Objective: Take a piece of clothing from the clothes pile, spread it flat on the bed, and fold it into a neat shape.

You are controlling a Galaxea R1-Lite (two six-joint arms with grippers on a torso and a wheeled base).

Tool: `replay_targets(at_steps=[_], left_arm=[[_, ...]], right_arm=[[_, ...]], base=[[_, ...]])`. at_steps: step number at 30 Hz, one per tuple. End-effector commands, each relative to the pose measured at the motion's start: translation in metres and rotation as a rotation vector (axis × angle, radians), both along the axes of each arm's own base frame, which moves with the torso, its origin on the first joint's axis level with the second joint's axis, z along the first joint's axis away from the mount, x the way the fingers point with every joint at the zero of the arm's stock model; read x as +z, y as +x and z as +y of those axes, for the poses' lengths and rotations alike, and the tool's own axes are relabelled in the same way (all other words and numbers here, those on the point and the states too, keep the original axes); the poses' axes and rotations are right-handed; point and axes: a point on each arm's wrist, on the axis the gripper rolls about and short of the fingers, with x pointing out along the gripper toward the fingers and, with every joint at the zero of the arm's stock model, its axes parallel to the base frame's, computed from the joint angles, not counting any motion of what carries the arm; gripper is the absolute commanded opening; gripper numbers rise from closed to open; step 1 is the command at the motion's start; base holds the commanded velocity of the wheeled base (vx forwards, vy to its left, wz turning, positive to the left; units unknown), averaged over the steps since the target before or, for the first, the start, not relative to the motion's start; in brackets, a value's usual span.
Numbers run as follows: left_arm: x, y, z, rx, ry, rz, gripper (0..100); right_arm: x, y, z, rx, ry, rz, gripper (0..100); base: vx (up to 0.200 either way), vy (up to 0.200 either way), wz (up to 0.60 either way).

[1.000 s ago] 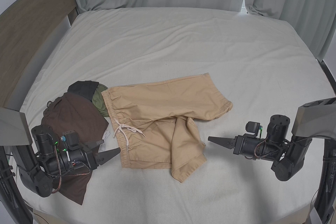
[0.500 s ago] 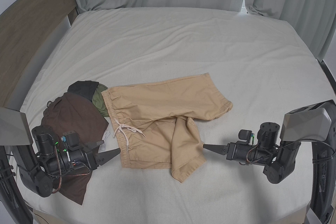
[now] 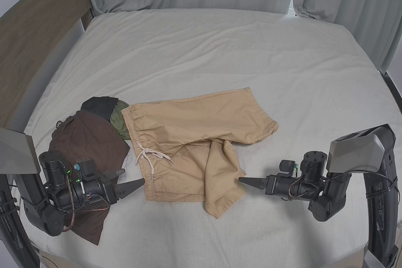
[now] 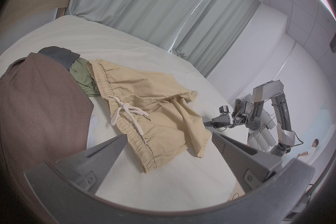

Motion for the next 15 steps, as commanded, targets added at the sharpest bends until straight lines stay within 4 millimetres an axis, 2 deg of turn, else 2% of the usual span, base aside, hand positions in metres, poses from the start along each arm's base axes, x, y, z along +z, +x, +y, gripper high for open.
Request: replay_targets(at_steps=[1, 6, 15], left_arm=[[-0.002, 0.000, 0.000, -0.002, 0.006, 0.004, 100], [-0.003, -0.001, 0.001, -0.004, 0.015, 0.000, 100], [-0.003, -0.001, 0.000, -0.009, 0.016, -0.001, 100]], right_arm=[[-0.008, 0.003, 0.008, 0.018, 0.000, 0.002, 100], [-0.017, 0.002, 0.018, 0.046, -0.004, 0.009, 100], [-0.012, 0.013, 0.038, 0.016, 0.001, -0.062, 100]], base=[[0.000, 0.000, 0.00], [0.000, 0.000, 0.00], [0.000, 0.000, 0.00]])
